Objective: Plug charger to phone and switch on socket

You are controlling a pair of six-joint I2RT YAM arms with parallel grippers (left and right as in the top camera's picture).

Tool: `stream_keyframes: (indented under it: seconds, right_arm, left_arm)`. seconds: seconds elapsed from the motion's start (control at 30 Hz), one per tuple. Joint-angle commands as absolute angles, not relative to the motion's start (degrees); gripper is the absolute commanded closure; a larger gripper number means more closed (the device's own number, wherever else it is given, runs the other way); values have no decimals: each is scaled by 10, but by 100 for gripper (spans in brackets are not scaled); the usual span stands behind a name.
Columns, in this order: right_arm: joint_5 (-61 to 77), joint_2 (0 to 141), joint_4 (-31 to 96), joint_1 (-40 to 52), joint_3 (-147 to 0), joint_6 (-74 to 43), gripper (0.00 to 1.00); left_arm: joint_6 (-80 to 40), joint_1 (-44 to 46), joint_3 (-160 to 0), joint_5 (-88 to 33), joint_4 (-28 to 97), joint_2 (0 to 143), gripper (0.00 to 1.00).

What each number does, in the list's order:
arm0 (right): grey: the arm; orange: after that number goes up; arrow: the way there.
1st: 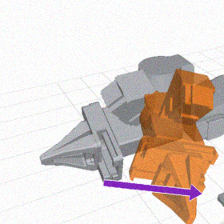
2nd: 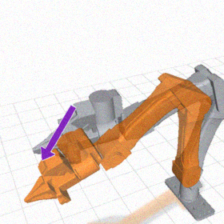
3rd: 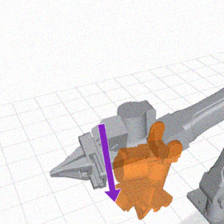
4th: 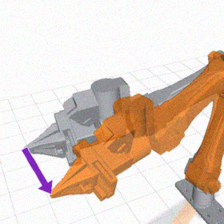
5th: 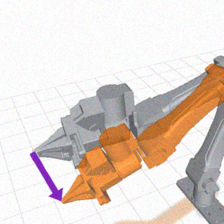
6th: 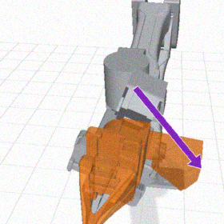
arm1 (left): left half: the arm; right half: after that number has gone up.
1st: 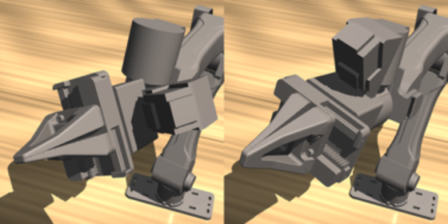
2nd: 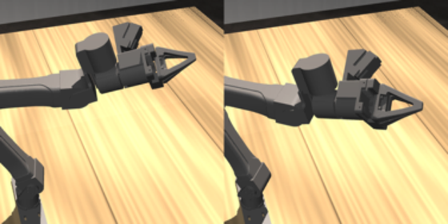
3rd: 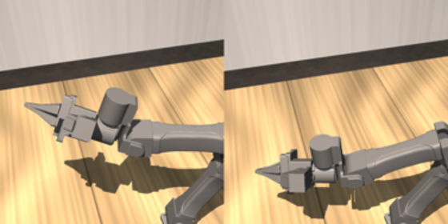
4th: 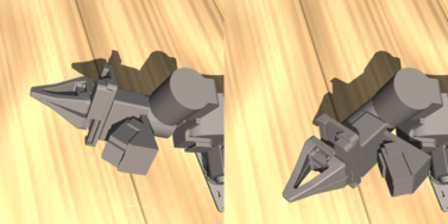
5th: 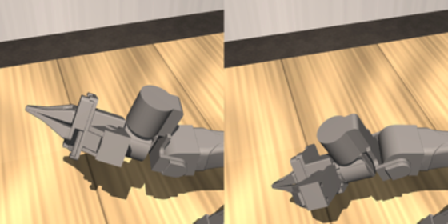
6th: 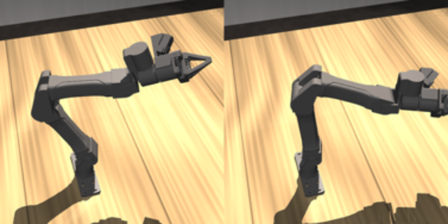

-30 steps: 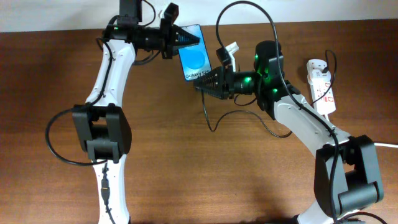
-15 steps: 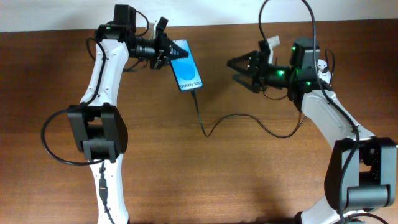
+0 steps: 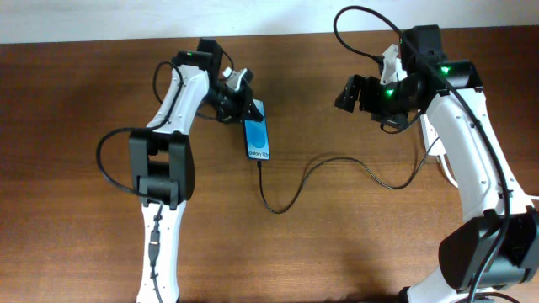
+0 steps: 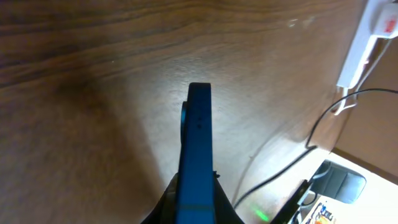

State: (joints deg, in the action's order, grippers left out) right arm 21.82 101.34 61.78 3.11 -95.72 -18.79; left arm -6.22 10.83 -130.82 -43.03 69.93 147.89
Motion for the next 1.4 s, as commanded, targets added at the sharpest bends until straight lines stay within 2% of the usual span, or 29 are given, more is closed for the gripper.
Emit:
stream_keyframes:
  seconds: [0.0, 0.13, 0.2, 0.27, 0.3, 0.33, 0.47, 0.5, 0.67, 0.73, 0.9, 1.13, 1.2, 1.37]
  right_arm:
    - [203, 1009, 629, 35, -966, -178, 2]
    - [190, 1009, 633, 35, -966, -178, 1]
    - [185, 1009, 638, 35, -965, -178, 1]
    - [186, 1009, 638, 35, -964, -178, 1]
    - [186, 1009, 639, 35, -964, -178, 1]
    - [186, 1009, 639, 35, -964, -178, 1]
    - [186, 1009, 641, 35, -964, -171, 1]
    - [186, 1009, 642, 35, -964, -167, 1]
    - [186, 1009, 643, 35, -964, -164, 2]
    - [185, 1009, 643, 35, -964, -163, 1]
    - [185, 1009, 652, 35, -964, -163, 2]
    - [190, 955, 662, 28, -965, -152, 4]
    - [190, 913, 670, 13, -965, -147, 1]
    - [156, 792, 691, -96, -965, -137, 1]
  left_arm:
    - [-51, 116, -1313, -448, 694, 1495, 100]
    - [-81, 120, -1313, -442, 691, 1508, 94]
    - [-81, 120, -1313, -440, 691, 1510, 87]
    - [-81, 120, -1313, -426, 691, 1510, 73]
    - [-81, 120, -1313, -406, 691, 1510, 62]
    - [-81, 120, -1313, -396, 691, 1510, 55]
    - [-81, 120, -1313, -360, 691, 1510, 43]
    - [-81, 119, -1313, -334, 692, 1510, 38]
    - [-81, 120, -1313, -220, 696, 1510, 26]
    - [-83, 120, -1313, -177, 699, 1510, 23]
    - [-83, 119, -1319, -135, 705, 1509, 24]
    - [-65, 102, -1573, -135, 832, 1425, 24]
    - [-65, 102, -1609, -135, 850, 1387, 22]
    - [-65, 102, -1618, -135, 868, 1293, 19]
